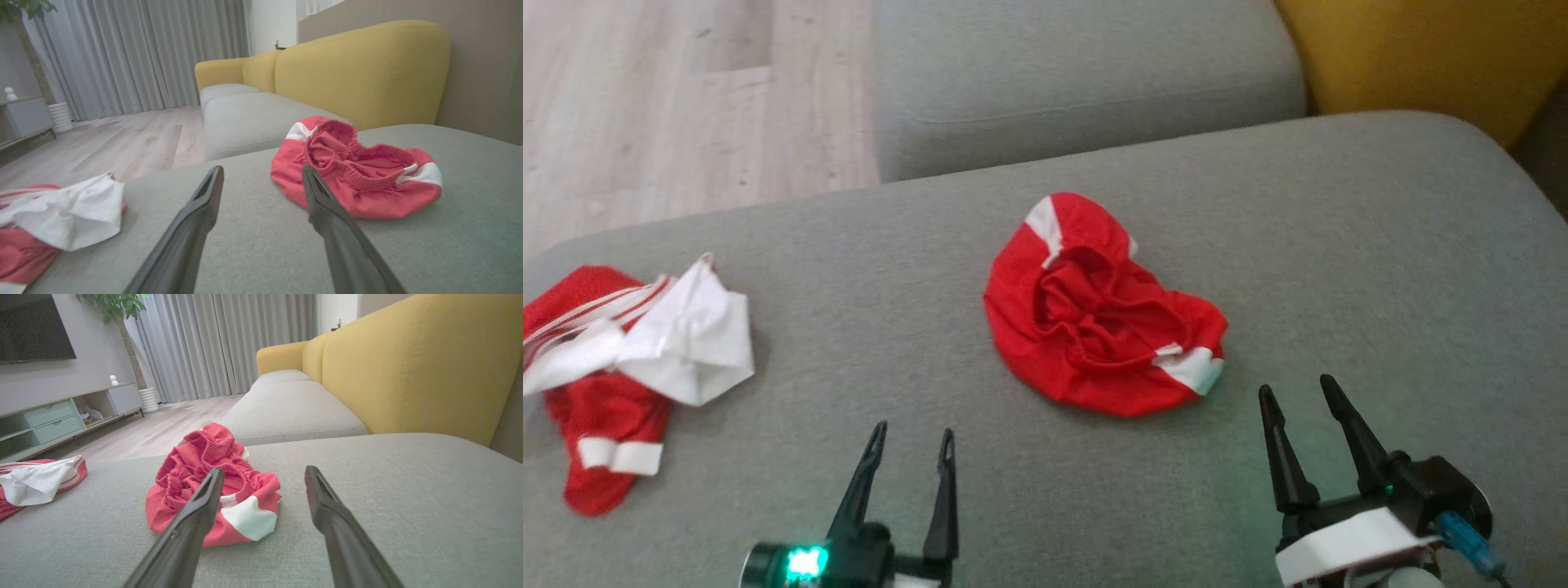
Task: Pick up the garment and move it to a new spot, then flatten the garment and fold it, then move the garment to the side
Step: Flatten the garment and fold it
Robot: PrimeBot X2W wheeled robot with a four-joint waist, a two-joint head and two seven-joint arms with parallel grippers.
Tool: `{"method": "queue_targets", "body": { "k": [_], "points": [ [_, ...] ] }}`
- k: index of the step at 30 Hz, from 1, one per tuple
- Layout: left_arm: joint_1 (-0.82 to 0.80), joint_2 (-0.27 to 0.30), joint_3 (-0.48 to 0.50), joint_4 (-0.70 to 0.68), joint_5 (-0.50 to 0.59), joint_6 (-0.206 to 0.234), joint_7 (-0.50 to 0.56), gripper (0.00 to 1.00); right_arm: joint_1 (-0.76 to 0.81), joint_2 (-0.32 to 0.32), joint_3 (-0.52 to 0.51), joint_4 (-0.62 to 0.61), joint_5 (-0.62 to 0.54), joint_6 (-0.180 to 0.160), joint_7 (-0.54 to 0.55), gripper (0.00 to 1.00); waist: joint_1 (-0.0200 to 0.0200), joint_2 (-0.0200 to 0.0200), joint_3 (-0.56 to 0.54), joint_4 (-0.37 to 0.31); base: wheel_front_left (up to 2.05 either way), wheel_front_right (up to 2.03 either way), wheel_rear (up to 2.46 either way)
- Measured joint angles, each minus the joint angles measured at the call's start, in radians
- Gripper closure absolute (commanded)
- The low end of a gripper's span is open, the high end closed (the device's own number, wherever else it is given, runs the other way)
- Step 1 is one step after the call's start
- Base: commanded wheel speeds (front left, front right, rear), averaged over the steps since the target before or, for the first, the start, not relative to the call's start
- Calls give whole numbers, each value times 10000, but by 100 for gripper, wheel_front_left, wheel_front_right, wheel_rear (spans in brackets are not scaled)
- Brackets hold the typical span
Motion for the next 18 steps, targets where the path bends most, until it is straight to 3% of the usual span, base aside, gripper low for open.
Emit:
{"method": "queue_targets", "body": {
  "k": [9,18],
  "points": [
    [-1732,-6,-840,1158,270,-426,0,0,-296,2,115,-224,-13,0,0,0,0,0,502,-1105,0,0,0],
    [-4354,-23,-2180,3490,585,-1049,410,0,-883,2,180,-318,54,0,0,0,3,0,1372,-2017,0,0,0]
  ]
}}
